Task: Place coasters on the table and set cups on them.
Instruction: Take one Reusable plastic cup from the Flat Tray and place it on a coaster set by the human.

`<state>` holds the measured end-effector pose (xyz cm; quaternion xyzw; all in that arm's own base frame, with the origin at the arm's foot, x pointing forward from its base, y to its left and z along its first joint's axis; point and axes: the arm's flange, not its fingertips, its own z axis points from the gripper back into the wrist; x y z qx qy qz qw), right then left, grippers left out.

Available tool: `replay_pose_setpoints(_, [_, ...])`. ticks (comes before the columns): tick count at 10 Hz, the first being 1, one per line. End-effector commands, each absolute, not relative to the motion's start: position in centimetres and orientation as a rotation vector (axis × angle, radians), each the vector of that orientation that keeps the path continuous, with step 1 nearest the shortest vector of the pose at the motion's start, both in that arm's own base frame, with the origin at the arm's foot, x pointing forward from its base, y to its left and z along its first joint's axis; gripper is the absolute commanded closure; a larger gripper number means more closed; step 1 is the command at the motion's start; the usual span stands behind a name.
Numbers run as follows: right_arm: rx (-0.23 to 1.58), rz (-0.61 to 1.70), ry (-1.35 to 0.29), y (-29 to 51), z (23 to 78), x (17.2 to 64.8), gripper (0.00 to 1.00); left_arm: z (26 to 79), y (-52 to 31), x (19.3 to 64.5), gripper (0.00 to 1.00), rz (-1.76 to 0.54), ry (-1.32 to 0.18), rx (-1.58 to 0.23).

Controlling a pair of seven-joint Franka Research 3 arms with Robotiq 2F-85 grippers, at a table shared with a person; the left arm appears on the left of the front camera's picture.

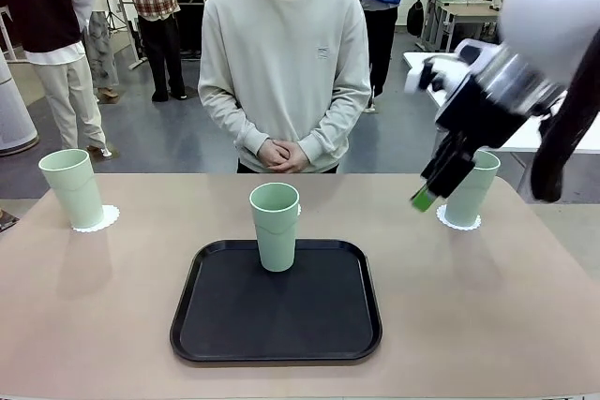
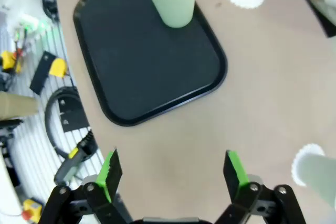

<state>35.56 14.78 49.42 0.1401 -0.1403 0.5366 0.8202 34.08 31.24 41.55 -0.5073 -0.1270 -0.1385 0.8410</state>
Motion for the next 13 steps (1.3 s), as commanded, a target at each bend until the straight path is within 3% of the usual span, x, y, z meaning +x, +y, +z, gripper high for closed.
replay_pose_setpoints(1, [0.307,1.174,-0.242,14.0,47.1,37.8,0.00,41.7,31.3,33.9,0.00,-0.294,-0.274,-1.070])
replay_pose_setpoints(2, [0.398,1.144,-0.165,13.8,46.0,38.1,0.00,41.7,31.3,33.9,0.00,-0.294,-0.274,-1.070])
replay_pose_setpoints(3, [0.302,1.160,-0.259,15.0,47.4,36.5,0.00,41.7,31.3,33.9,0.00,-0.294,-0.274,-1.070])
replay_pose_setpoints(10, [0.323,1.168,-0.267,14.8,47.8,36.5,0.00,41.7,31.3,33.9,0.00,-0.294,-0.274,-1.070])
replay_pose_setpoints(13, [0.758,1.533,-0.715,16.5,41.1,39.9,0.00,41.7,31.3,33.9,0.00,-0.294,-0.274,-1.070])
